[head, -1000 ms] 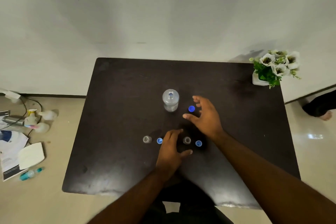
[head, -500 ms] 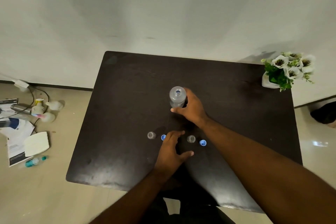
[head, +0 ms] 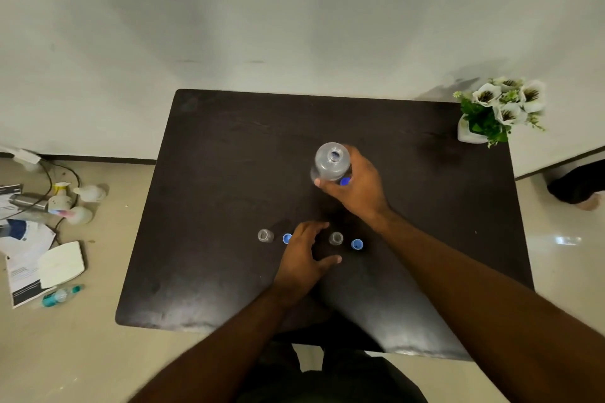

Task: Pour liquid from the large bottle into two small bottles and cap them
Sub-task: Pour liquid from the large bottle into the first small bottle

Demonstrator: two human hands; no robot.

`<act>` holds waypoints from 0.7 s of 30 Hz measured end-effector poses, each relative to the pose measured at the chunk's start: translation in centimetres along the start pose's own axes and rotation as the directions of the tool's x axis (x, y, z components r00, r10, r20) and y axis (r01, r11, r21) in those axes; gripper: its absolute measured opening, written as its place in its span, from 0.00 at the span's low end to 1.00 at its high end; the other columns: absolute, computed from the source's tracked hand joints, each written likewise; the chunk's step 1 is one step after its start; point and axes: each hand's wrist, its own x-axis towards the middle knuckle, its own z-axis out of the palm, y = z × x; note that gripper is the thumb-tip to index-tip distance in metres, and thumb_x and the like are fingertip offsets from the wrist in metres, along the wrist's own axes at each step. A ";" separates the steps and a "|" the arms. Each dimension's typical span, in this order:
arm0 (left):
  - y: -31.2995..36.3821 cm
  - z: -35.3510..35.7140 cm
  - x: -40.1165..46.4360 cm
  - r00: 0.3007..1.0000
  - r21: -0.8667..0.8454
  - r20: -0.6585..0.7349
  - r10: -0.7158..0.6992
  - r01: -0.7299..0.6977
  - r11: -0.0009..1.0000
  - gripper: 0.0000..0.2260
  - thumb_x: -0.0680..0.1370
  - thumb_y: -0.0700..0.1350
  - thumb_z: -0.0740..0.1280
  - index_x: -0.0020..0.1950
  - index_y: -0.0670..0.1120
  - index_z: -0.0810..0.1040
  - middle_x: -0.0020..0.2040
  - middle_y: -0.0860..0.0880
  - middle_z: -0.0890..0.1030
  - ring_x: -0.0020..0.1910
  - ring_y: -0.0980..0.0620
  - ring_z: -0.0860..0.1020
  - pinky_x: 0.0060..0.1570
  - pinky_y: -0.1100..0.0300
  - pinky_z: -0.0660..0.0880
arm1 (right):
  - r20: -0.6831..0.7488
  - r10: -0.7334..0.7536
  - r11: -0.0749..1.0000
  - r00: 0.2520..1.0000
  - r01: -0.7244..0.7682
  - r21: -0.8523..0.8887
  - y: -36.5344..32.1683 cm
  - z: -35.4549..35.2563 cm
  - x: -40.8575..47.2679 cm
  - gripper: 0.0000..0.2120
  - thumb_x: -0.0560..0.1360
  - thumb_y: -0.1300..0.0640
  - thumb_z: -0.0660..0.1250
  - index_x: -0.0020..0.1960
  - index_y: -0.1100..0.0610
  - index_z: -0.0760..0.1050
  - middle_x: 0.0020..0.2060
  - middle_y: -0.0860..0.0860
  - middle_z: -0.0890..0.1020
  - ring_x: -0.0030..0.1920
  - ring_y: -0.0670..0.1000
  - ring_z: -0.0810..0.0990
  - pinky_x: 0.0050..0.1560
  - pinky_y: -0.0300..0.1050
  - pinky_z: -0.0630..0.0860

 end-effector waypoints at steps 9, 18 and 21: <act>-0.1 0.7 1.8 0.996 0.172 0.072 0.058 -0.070 0.983 0.30 0.68 0.46 0.80 0.68 0.49 0.76 0.67 0.52 0.77 0.68 0.52 0.74 0.71 0.54 0.71 | -0.174 0.112 0.992 0.978 -0.121 -0.039 3.7 -6.3 -9.0 0.33 0.64 0.43 0.81 0.66 0.47 0.74 0.59 0.43 0.81 0.61 0.46 0.78 0.61 0.47 0.77; -0.5 1.0 2.4 0.997 0.204 0.049 0.060 -0.068 0.977 0.16 0.71 0.44 0.77 0.58 0.50 0.80 0.57 0.54 0.80 0.59 0.53 0.77 0.61 0.49 0.78 | -0.207 0.197 0.980 0.958 -0.194 0.034 6.6 -7.5 -14.8 0.33 0.63 0.42 0.81 0.65 0.45 0.74 0.58 0.42 0.81 0.60 0.48 0.80 0.58 0.56 0.80; 0.4 0.9 2.3 0.998 0.175 0.055 0.040 -0.049 0.983 0.11 0.73 0.44 0.76 0.54 0.50 0.81 0.55 0.55 0.81 0.56 0.55 0.78 0.60 0.53 0.78 | -0.203 0.207 0.978 0.957 -0.203 0.040 6.2 -7.6 -15.6 0.34 0.62 0.41 0.80 0.65 0.46 0.74 0.58 0.43 0.81 0.60 0.48 0.80 0.59 0.55 0.80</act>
